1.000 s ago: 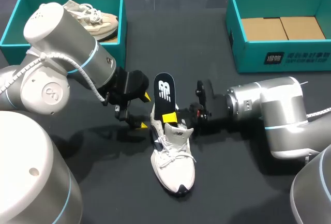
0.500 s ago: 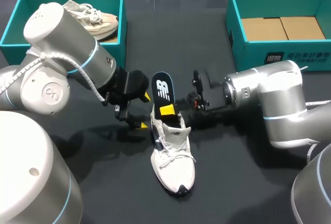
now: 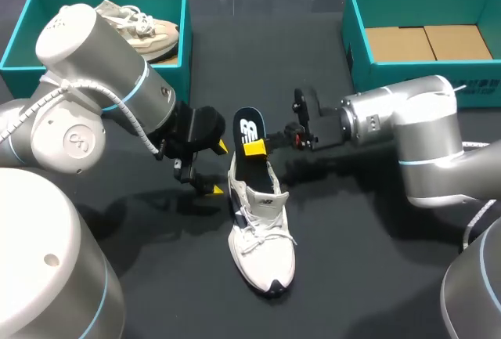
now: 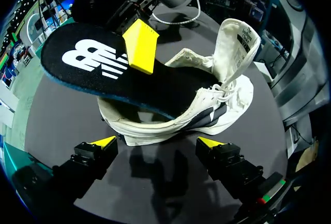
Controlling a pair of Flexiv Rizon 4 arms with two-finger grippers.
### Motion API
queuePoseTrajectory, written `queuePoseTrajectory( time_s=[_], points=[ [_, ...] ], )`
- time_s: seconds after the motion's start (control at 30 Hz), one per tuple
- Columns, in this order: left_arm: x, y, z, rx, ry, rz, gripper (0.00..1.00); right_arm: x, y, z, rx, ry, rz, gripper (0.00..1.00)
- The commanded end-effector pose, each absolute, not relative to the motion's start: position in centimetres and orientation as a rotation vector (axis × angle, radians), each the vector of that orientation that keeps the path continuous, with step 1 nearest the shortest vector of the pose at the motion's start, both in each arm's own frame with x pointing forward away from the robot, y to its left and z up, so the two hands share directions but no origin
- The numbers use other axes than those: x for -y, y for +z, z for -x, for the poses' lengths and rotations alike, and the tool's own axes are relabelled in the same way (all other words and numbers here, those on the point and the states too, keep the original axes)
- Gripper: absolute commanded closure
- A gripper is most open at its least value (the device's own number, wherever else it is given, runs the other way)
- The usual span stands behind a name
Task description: Take the shoe out of the shoebox, open the shoe tongue, remove and reinsert the insole, then place the shoe into the shoebox
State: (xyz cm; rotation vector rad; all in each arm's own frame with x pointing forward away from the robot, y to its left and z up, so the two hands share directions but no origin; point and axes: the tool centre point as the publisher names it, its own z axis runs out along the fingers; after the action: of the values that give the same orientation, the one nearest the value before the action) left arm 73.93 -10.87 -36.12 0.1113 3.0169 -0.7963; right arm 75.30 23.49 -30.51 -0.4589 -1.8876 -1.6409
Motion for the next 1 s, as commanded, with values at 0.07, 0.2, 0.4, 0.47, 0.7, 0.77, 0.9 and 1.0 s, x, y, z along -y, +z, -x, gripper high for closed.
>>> queuePoseTrajectory(
  time_s=[0.07,0.2,0.4,0.47,0.7,0.77,0.9,1.0],
  points=[
    [10.9,-36.2,-73.9,-3.016,-0.795,-0.111,0.0,-23.8,-31.3,-76.0,1.864,-1.622,0.445,1.0],
    [10.9,-36.2,-73.9,-3.016,-0.795,-0.111,0.0,-23.7,-32.1,-75.9,1.84,-1.61,0.46,1.0],
    [10.9,-36.2,-73.9,-3.016,-0.795,-0.111,0.0,-23.4,-33.3,-75.0,1.797,-1.603,0.505,1.0],
    [10.9,-36.2,-73.9,-3.016,-0.795,-0.111,0.0,-23.3,-33.6,-74.5,1.789,-1.599,0.522,1.0],
    [10.9,-36.2,-73.9,-3.016,-0.795,-0.111,0.0,-23.0,-34.5,-72.8,1.77,-1.584,0.575,1.0],
    [10.9,-36.2,-73.9,-3.016,-0.795,-0.111,0.0,-23.0,-34.7,-72.3,1.765,-1.576,0.586,1.0],
    [10.9,-36.2,-73.9,-3.016,-0.795,-0.111,0.0,-23.1,-35.0,-71.5,1.757,-1.557,0.606,1.0],
    [10.9,-36.2,-73.9,-3.016,-0.795,-0.111,0.0,-23.0,-35.1,-71.0,1.755,-1.554,0.623,1.0]
  ],
)
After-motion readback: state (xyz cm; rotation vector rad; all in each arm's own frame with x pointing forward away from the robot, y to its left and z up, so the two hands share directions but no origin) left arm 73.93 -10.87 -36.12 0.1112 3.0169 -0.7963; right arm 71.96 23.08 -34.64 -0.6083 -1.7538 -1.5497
